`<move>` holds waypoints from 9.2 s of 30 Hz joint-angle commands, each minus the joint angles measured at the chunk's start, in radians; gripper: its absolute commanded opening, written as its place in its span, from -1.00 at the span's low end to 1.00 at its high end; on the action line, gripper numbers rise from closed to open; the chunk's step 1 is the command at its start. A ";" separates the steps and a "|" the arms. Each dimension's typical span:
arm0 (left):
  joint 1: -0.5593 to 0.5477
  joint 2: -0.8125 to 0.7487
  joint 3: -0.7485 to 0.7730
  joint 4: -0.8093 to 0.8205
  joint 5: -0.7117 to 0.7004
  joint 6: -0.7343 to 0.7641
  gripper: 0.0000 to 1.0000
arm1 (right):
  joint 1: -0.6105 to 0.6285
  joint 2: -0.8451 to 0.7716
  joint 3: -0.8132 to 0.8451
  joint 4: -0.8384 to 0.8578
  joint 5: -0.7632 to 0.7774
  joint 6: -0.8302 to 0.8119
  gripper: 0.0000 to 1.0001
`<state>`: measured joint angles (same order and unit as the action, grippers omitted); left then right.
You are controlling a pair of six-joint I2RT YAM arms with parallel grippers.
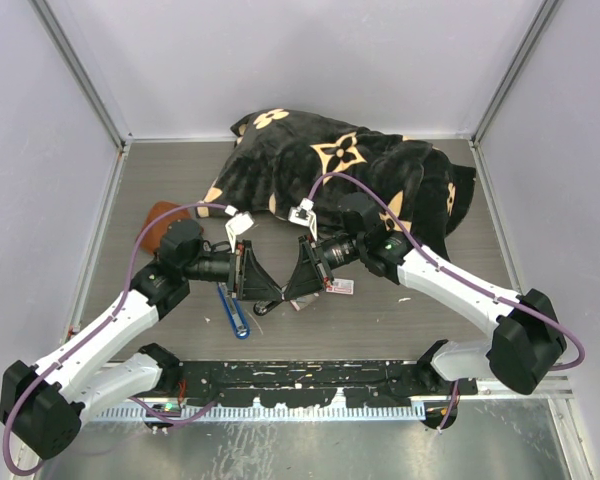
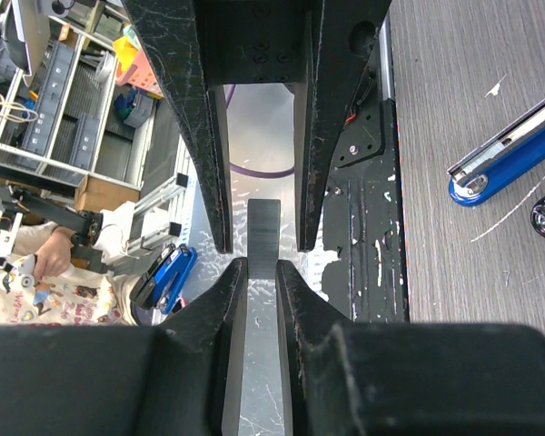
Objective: Load the staples into the stapler
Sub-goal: Pick up the staple from the staple box, then adjust the stapler at the center of the board.
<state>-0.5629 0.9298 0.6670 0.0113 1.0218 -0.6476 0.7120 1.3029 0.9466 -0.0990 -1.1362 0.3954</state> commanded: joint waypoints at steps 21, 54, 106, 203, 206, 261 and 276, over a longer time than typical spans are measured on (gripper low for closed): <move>-0.003 -0.006 0.036 0.062 0.018 -0.029 -0.55 | 0.002 0.008 0.046 -0.012 -0.004 -0.035 -0.66; 0.039 0.045 -0.118 -0.106 -0.362 -0.615 -0.72 | 0.190 -0.348 -0.375 0.342 0.973 -0.372 0.07; 0.043 -0.018 -0.317 0.003 -0.424 -0.970 -0.75 | 0.653 0.004 -0.359 0.533 1.541 -1.010 -0.04; -0.211 0.271 -0.126 -0.064 -1.014 -0.597 0.46 | 0.293 -0.284 -0.463 0.337 1.237 -0.456 -0.61; -0.210 0.283 -0.108 -0.100 -1.039 -0.568 0.46 | 0.292 -0.290 -0.462 0.324 1.242 -0.456 -0.61; 0.160 0.615 0.203 0.015 -0.992 0.021 0.09 | 0.023 0.534 0.409 -0.240 0.937 -0.551 -0.62; 0.175 0.600 0.190 0.025 -0.979 0.019 0.09 | 0.027 0.676 0.577 -0.402 0.927 -0.484 -0.56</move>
<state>-0.3977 1.5669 0.8600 0.0021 0.0414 -0.6376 0.7319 1.9667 1.4845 -0.4778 -0.2024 -0.0929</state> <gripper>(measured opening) 0.547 0.250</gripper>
